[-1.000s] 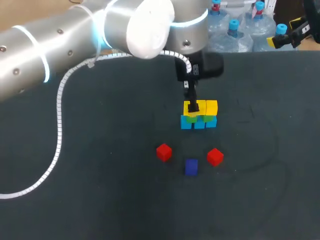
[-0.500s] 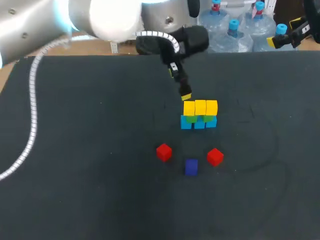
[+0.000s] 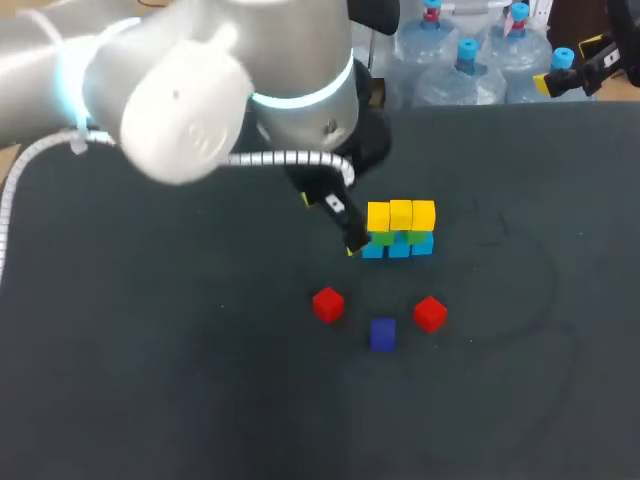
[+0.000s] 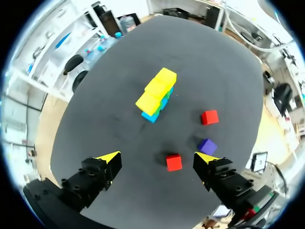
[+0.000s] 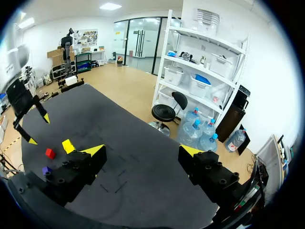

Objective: Place the blue cubes, place green cubes on the blue cubes, place the yellow cubes on the green cubes, then place the red cubes on the yellow cubes, and place purple cube on the red cubes.

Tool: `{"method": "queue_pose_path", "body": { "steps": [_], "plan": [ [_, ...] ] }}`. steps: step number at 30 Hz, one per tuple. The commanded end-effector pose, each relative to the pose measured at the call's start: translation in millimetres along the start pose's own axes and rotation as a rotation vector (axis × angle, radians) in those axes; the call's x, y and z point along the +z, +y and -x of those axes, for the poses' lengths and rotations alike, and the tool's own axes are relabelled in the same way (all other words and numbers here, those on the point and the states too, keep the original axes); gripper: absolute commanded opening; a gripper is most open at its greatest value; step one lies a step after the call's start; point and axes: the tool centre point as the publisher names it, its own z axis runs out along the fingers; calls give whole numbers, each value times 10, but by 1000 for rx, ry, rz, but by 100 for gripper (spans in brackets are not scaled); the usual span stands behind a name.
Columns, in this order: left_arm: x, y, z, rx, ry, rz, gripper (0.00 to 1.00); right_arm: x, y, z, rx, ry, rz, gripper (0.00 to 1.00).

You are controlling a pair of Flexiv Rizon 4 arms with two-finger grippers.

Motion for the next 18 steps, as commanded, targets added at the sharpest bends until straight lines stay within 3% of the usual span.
{"method": "queue_pose_path", "body": {
  "steps": [1, 10, 18],
  "plan": [
    [26, -129, -128, -46, -76, 110, 100, -6, 35, -2, 1, 2, -43, 100],
    [428, -353, -190, -80, -59, 14, 100, -6, 35, -2, 1, 2, -43, 100],
    [642, -323, -168, -48, -47, -83, 100, -6, 35, -2, 1, 2, -43, 100]
  ]
}}
